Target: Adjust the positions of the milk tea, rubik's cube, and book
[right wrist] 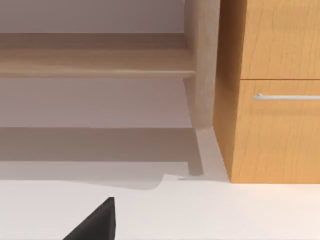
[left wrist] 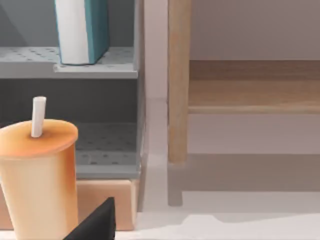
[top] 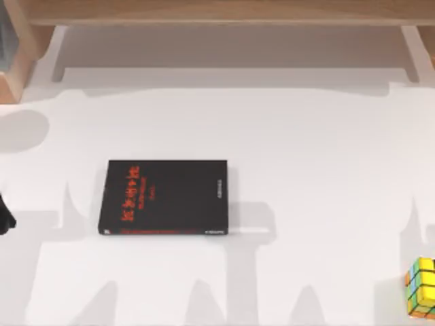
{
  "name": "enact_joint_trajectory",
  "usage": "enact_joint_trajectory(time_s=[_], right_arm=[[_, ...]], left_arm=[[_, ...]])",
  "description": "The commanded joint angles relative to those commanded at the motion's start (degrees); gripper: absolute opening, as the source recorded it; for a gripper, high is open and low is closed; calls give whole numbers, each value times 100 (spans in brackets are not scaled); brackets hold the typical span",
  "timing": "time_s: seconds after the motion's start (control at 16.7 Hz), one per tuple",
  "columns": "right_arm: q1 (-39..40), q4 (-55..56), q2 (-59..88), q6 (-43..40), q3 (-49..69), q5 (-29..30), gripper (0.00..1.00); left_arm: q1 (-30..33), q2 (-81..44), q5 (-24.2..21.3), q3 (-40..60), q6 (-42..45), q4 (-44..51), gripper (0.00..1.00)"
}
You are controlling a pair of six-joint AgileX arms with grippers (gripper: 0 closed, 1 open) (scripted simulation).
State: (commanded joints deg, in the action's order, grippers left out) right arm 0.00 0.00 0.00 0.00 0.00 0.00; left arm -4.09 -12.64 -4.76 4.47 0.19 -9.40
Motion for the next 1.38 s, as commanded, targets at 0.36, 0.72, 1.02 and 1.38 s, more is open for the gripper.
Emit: enact_joint_trajectory(time_s=[0.36, 0.72, 1.02, 1.38], right_arm=[[0, 0, 0, 0, 0, 0, 100], [10, -30, 64, 39, 69, 6, 100], [190, -951, 1193, 713, 1146, 13, 100], [663, -3342, 4129, 1964, 3262, -46, 100]], left_arm=[[409, 1264, 476, -447, -19, 940, 100], [409, 1264, 476, -447, -19, 940, 100], [409, 1264, 476, -447, -19, 940, 100], [409, 1264, 476, -447, -19, 940, 100]])
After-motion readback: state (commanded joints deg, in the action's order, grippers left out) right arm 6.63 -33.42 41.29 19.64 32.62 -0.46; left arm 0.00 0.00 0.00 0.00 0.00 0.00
